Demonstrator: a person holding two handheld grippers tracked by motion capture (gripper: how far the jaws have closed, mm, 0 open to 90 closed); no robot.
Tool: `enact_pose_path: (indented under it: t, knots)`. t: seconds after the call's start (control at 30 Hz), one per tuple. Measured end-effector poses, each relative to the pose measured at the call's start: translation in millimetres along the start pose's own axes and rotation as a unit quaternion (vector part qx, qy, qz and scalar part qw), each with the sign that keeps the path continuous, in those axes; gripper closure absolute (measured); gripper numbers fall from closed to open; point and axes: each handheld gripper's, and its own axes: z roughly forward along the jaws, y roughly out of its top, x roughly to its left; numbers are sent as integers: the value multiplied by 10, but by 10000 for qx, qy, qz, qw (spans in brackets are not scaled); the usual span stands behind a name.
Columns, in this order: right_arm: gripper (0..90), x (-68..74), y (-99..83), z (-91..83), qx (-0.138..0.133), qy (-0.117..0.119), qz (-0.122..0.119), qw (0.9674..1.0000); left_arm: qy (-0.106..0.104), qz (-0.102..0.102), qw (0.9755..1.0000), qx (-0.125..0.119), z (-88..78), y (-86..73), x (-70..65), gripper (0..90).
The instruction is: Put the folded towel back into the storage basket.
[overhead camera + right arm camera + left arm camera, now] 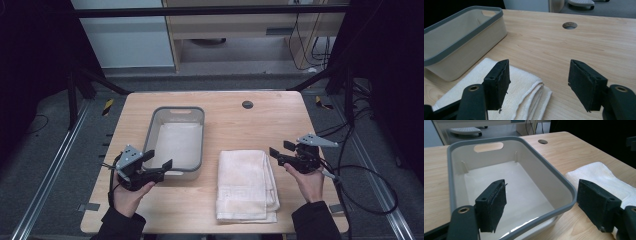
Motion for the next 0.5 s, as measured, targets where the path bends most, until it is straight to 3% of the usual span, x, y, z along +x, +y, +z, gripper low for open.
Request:
enact_pose_path:
  t: [0.5]
  knots:
    - [321, 38, -30, 80, 216, 66, -49, 9997, -361, 257, 9989, 124, 225, 25, -375, 245]
